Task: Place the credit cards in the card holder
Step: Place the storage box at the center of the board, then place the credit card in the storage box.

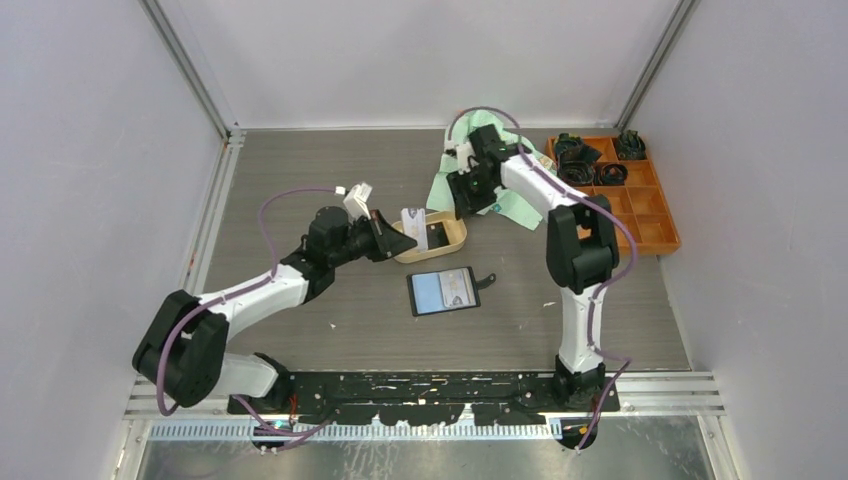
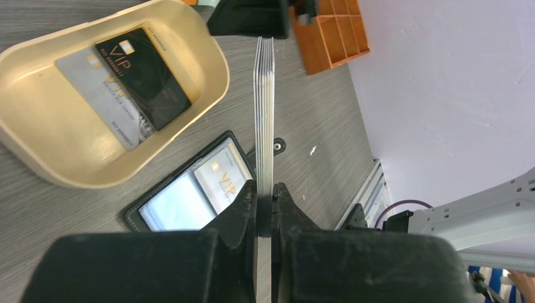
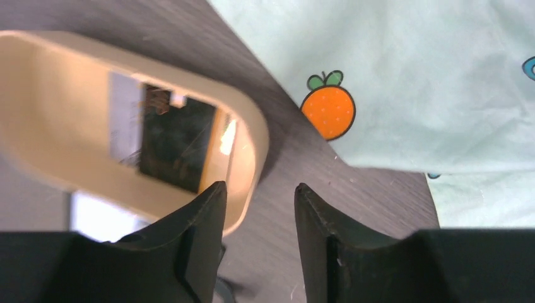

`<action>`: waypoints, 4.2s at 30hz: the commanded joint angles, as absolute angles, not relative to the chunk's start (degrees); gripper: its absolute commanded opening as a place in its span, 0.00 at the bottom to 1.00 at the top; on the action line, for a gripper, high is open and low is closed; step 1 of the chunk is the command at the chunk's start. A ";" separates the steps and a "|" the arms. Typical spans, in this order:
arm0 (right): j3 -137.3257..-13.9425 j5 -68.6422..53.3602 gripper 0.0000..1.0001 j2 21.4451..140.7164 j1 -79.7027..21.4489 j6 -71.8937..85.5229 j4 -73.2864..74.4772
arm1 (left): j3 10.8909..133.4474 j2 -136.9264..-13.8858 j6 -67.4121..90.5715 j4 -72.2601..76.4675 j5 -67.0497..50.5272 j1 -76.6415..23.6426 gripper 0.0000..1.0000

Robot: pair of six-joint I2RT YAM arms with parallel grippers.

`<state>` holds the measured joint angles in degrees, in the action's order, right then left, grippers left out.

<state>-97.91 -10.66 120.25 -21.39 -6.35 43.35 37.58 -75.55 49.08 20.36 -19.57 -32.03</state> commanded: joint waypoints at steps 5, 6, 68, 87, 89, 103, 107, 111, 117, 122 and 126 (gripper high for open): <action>-88.28 -53.49 0.68 105.70 -11.37 -7.20 32.51 | 41.87 -84.73 49.74 39.53 -32.31 -28.82 0.00; -86.70 -55.97 0.70 105.45 -11.61 -4.84 28.90 | 42.44 -86.13 49.48 40.13 -33.31 -28.50 0.00; -81.93 -75.26 0.01 110.85 -21.15 41.48 -24.69 | 45.70 -104.82 79.10 82.00 -58.10 -20.95 0.29; -79.72 -75.19 0.01 110.87 -20.52 45.81 -31.30 | 46.62 -104.14 80.75 82.07 -57.14 -20.85 0.19; -79.87 -75.28 0.01 110.83 -20.50 44.81 -29.86 | 46.75 -104.09 80.91 82.04 -57.14 -20.86 0.20; -82.52 -75.07 0.01 109.22 -20.81 27.55 -8.22 | 47.46 -104.54 81.26 82.00 -56.10 -20.83 0.05; -86.21 -74.05 0.14 109.03 -20.99 13.59 8.48 | 46.89 -104.23 80.85 81.99 -55.69 -20.84 0.00; -94.52 -66.58 0.55 107.82 -19.11 -7.76 34.16 | 43.25 -103.29 79.50 82.00 -54.74 -20.88 0.00; -95.32 -52.13 0.70 101.84 -12.52 -13.67 38.79 | 35.76 -102.78 75.08 78.82 -50.44 -20.87 0.00; -89.20 -42.85 0.71 94.26 -10.67 -16.39 38.99 | 34.60 -96.27 64.08 55.67 -41.77 -22.39 0.00; -81.77 -37.49 0.73 88.24 -10.72 -14.44 34.28 | 40.77 -87.74 49.60 21.31 -23.72 -28.62 0.00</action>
<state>-86.87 -44.97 94.00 -9.10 -13.04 36.84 34.46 -96.86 65.60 51.46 -41.19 -23.18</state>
